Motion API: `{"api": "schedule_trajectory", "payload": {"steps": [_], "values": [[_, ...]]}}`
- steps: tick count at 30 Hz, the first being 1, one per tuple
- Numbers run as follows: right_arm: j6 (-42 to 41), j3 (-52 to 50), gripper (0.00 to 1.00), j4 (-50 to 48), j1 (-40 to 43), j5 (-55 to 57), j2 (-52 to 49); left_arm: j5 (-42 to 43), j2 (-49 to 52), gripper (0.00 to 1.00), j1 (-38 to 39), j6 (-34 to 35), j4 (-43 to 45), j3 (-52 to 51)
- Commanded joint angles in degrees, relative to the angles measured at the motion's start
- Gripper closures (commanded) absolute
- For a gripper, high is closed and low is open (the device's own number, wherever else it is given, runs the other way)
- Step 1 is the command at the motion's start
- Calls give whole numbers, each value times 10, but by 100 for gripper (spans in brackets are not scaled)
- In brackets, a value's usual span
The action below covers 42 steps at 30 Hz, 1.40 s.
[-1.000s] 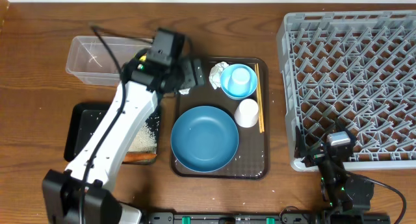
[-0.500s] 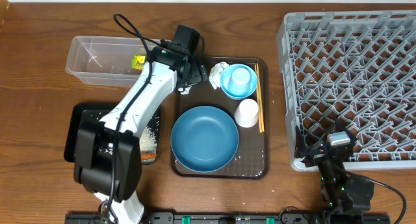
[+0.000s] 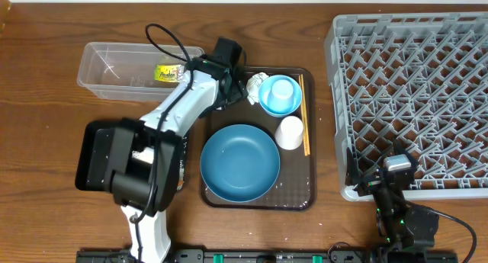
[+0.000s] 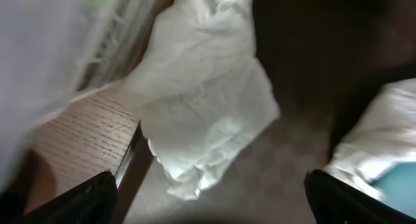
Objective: Sort waste into correct bins and load items into the dishwasher rack
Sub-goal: 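Grasp the tissue with the left gripper and drop it in the bin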
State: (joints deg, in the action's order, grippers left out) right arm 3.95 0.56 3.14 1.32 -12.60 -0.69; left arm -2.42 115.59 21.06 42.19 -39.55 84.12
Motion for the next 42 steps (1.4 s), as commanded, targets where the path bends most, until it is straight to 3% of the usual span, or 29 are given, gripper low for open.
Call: {"api": "schedule_trajectory", "payload": {"steps": [1,6,12,17,25,31,42], "values": [[-7,-2,1,0,5,1,3,-16,17,6,3,16,0,3],[-7,-2,1,0,5,1,3,-26,27,18,3,17,3,3],[-7,-2,1,0,5,1,3,-26,32,40,6,26,5,-7],[-7,-2,1,0,5,1,3,-28,32,45,18,27,16,-23],[-7,-2,1,0,5,1,3,-28,26,94,29,24,12,-24],[-7,-2,1,0,5,1,3,-28,-29,94,30,16,-10,-21],[-7,-2,1,0,5,1,3,-62,-231,94,33,-1,-2,-21]]}}
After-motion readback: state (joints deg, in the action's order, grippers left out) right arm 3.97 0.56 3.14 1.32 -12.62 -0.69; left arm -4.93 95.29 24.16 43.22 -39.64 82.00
